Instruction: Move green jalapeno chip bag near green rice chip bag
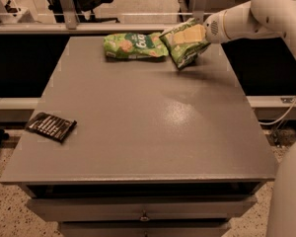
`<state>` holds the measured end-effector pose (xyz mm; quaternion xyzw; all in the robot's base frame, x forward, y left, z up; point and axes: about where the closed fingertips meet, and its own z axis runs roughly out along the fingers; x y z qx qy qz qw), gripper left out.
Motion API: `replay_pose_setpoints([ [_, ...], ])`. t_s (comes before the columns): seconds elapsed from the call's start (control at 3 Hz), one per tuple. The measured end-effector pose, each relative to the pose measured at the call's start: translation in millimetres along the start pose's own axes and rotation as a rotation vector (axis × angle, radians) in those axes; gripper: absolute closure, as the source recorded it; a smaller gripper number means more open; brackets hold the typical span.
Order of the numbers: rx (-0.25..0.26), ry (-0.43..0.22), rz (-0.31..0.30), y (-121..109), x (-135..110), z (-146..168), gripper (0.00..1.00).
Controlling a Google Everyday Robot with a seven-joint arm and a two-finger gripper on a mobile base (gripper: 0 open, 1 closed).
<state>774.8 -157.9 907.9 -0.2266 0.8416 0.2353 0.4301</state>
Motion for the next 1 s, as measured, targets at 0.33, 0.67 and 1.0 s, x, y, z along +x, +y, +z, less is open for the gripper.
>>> replay_pose_setpoints([
  [0.33, 0.077, -0.045, -0.064, -15, 2, -50, 0.0],
  [0.67, 0.144, -0.063, -0.175, -28, 19, -116, 0.0],
  [1.0, 0.162, -0.059, -0.222, -36, 25, -127, 0.0],
])
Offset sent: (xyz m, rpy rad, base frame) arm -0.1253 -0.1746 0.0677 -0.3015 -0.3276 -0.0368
